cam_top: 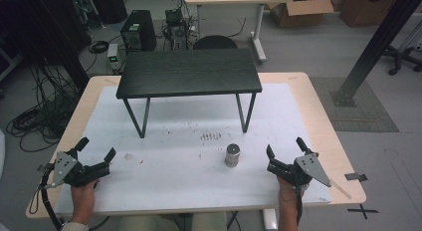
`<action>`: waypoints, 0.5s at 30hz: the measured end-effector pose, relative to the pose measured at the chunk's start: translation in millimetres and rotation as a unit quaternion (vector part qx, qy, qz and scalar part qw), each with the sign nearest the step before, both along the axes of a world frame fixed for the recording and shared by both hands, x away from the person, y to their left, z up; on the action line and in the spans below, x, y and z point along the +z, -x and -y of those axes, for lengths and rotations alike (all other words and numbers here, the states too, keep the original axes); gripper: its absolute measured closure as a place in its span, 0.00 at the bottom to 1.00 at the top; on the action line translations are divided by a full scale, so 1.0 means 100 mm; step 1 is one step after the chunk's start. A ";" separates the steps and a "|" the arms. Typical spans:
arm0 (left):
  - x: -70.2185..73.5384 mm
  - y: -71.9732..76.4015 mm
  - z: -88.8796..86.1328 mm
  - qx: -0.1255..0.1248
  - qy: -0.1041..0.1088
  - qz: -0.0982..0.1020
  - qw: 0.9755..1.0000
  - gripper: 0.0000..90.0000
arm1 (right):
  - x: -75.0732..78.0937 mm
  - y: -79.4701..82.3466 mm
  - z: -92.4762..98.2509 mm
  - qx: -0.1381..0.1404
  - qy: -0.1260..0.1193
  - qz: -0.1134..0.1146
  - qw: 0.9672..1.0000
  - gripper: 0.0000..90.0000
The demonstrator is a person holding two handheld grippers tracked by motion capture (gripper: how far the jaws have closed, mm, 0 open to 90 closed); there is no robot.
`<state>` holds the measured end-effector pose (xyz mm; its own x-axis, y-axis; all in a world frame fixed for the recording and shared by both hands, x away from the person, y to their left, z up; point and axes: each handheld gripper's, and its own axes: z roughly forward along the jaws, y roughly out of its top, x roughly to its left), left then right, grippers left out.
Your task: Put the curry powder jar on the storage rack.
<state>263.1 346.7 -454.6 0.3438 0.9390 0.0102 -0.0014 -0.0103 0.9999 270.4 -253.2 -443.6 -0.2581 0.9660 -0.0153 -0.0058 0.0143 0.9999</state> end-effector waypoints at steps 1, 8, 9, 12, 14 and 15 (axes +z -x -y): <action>0.00 0.00 0.00 0.000 0.000 0.000 1.000 0.00 | 0.00 0.00 0.00 0.000 0.000 0.000 1.000 0.01; 0.00 0.00 0.00 0.000 0.000 0.000 1.000 0.00 | 0.07 0.05 -0.04 0.014 -0.001 -0.006 1.000 0.01; 0.00 0.00 0.00 0.000 0.000 0.000 1.000 0.00 | 0.08 0.06 -0.05 0.016 -0.003 -0.005 1.000 0.01; 0.00 0.00 0.00 0.000 0.000 0.000 1.000 0.00 | 0.11 0.07 -0.05 0.020 -0.006 -0.007 1.000 0.01; 0.00 0.00 0.00 0.000 0.000 0.000 1.000 0.00 | 0.15 0.09 -0.07 0.026 -0.009 -0.006 1.000 0.01; 0.00 0.00 0.00 0.000 0.000 0.000 1.000 0.00 | 0.15 0.09 -0.07 0.026 -0.009 -0.006 1.000 0.01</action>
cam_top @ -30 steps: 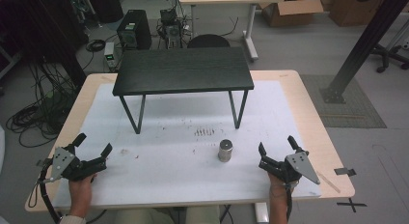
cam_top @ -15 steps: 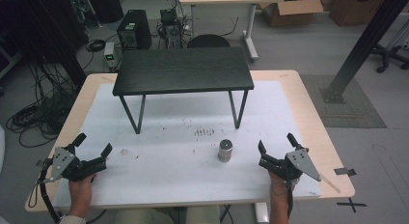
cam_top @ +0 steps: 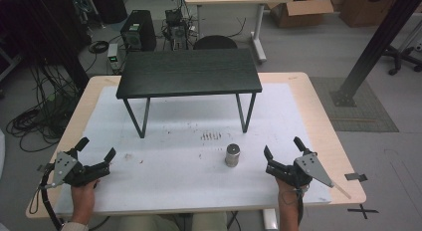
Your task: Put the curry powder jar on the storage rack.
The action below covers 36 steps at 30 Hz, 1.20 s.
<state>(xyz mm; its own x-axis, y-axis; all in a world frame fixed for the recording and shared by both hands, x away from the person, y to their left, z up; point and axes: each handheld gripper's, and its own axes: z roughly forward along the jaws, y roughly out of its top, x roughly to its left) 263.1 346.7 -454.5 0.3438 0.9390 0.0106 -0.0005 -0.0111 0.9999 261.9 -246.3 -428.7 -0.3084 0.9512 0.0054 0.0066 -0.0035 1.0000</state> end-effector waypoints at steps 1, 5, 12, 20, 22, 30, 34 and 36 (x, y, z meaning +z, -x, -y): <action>0.00 0.00 0.00 0.000 0.000 0.000 1.000 0.00 | 0.01 0.00 -0.01 0.003 0.001 0.000 1.000 0.01; 0.00 0.00 0.00 0.000 0.000 0.000 1.000 0.00 | 0.07 0.03 -0.08 0.020 0.003 -0.001 1.000 0.01; 0.00 0.00 0.00 0.000 0.000 0.000 1.000 0.00 | 0.12 0.05 -0.19 0.041 0.007 -0.005 0.999 0.00; 0.00 0.00 0.00 0.000 0.000 0.000 1.000 0.00 | 0.15 0.04 -0.32 0.065 0.010 -0.007 0.998 0.00; 0.00 0.00 0.00 0.000 0.000 0.000 1.000 0.00 | 0.16 0.04 -0.35 0.071 0.011 -0.008 0.997 0.00; 0.00 0.00 0.00 0.000 0.000 0.000 1.000 0.00 | 0.15 0.01 -0.53 0.102 0.025 -0.020 0.994 0.01; 0.00 0.00 0.00 0.000 0.001 0.001 1.000 0.00 | 0.12 -0.02 -0.61 0.117 0.026 -0.031 0.992 0.01; 0.00 0.00 0.00 0.000 0.001 0.001 1.000 0.00 | 0.10 -0.03 -0.64 0.124 0.028 -0.035 0.991 0.01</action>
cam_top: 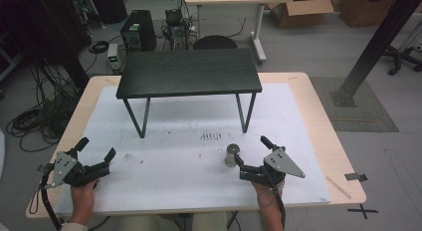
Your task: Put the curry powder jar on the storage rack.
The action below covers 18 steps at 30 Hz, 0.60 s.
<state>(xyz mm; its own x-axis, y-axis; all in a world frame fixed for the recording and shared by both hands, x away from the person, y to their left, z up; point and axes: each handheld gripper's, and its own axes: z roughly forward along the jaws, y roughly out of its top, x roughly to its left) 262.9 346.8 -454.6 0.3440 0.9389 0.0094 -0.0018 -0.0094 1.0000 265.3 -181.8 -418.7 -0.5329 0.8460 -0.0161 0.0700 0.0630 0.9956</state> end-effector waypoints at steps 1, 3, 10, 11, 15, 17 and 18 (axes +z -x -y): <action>0.00 0.00 0.00 0.000 0.000 0.000 1.000 0.00 | -0.01 -0.01 -0.02 0.003 0.002 -0.002 1.000 0.01; 0.00 0.00 0.00 0.000 0.000 0.000 1.000 0.00 | -0.01 -0.01 -0.03 0.006 0.004 -0.005 1.000 0.01; 0.00 0.00 0.00 0.000 0.000 0.001 1.000 0.00 | -0.06 -0.06 -0.12 0.021 0.014 -0.025 0.999 0.01; 0.00 0.00 0.00 0.000 0.000 0.001 1.000 0.00 | -0.06 -0.07 -0.13 0.022 0.015 -0.028 0.999 0.01; 0.00 0.00 0.00 0.000 0.000 0.001 1.000 0.00 | -0.11 -0.10 -0.15 0.027 0.017 -0.039 0.999 0.02; 0.00 0.00 0.00 0.000 0.000 0.001 1.000 0.00 | -0.13 -0.11 -0.16 0.030 0.019 -0.045 0.998 0.02; 0.00 0.00 0.00 0.000 0.000 0.001 1.000 0.00 | -0.14 -0.13 -0.18 0.034 0.018 -0.052 0.998 0.02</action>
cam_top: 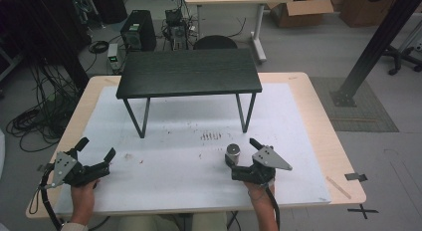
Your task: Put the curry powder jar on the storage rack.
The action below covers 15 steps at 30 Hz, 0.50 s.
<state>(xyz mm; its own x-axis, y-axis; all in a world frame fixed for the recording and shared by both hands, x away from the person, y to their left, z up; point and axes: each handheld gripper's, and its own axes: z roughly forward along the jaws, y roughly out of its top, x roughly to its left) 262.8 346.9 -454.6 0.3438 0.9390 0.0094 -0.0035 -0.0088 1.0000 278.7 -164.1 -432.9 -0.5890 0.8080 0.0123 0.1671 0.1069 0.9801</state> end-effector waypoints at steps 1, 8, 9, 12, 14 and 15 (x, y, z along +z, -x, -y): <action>0.00 0.00 0.00 0.000 0.000 0.000 1.000 0.00 | 0.00 0.00 0.00 0.000 0.000 0.000 1.000 0.02; 0.00 0.00 0.00 0.000 0.000 0.000 1.000 0.00 | -0.08 -0.07 -0.06 0.010 0.003 -0.020 1.000 0.05; 0.00 0.00 0.00 0.000 0.000 0.000 1.000 0.00 | -0.10 -0.08 -0.07 0.011 0.003 -0.025 1.000 0.05; 0.00 0.00 0.00 0.000 0.000 0.000 1.000 0.00 | -0.12 -0.08 -0.08 0.013 0.006 -0.029 0.999 0.06; 0.00 0.00 0.00 0.000 0.000 0.000 1.000 0.00 | -0.14 -0.09 -0.08 0.016 0.009 -0.034 0.999 0.08; 0.00 0.00 0.00 0.000 0.000 0.000 1.000 0.00 | -0.14 -0.09 -0.09 0.016 0.010 -0.033 0.999 0.08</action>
